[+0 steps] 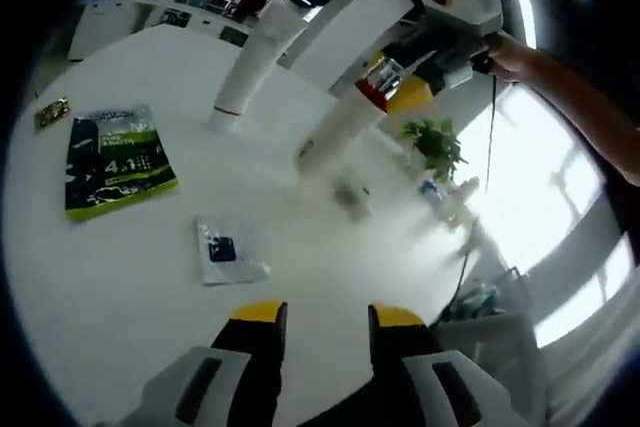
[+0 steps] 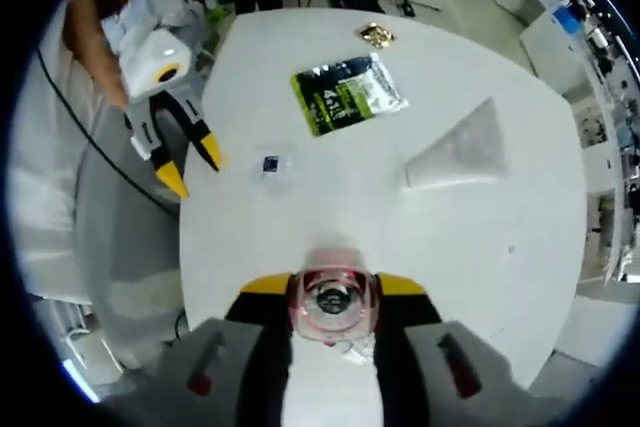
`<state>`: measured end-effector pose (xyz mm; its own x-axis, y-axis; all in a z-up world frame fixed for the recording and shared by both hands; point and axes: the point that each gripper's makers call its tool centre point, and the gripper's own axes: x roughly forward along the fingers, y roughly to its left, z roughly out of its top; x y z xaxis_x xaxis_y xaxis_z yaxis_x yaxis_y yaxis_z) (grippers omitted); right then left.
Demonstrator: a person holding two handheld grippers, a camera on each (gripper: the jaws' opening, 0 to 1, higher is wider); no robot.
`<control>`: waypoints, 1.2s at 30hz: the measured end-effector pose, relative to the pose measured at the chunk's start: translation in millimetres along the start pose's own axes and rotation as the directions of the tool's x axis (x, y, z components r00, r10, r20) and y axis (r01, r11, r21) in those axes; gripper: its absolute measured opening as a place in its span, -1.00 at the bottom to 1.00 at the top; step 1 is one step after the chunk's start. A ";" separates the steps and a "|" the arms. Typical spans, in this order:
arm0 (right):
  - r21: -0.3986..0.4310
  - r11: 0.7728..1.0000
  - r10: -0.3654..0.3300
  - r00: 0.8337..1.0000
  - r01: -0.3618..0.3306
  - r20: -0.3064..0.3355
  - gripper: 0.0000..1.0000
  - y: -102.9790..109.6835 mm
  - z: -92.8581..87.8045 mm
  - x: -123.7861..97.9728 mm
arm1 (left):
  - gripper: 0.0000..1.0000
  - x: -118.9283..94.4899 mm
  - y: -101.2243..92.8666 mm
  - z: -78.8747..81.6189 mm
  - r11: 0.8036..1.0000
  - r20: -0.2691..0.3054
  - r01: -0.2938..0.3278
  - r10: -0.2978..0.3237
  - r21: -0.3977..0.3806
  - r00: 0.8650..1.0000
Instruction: Arrange the skincare products in the storage area until every visible bottle or jar stands upright without overlapping.
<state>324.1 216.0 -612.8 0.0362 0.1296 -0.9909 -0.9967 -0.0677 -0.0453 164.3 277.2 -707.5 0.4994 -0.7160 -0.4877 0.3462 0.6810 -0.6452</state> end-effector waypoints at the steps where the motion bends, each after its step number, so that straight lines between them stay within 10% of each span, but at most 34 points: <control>1: 0.000 1.000 0.001 1.000 -0.001 -0.001 -0.41 -2.3 0.1 0.4 | -0.32 -0.5 1.0 0.4 1.000 0.003 -0.002 0.002 -0.007 1.000; 36: 0.003 0.999 0.050 0.999 -0.050 -0.017 -0.41 -82.4 12.3 18.6 | -0.33 -4.5 14.5 5.6 0.997 0.032 -0.054 0.056 -0.061 0.998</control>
<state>406.0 236.1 -625.9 -0.0126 0.1092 -0.9939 -0.9975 -0.0708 0.0048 171.6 291.2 -711.3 0.5428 -0.6718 -0.5041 0.2698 0.7079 -0.6528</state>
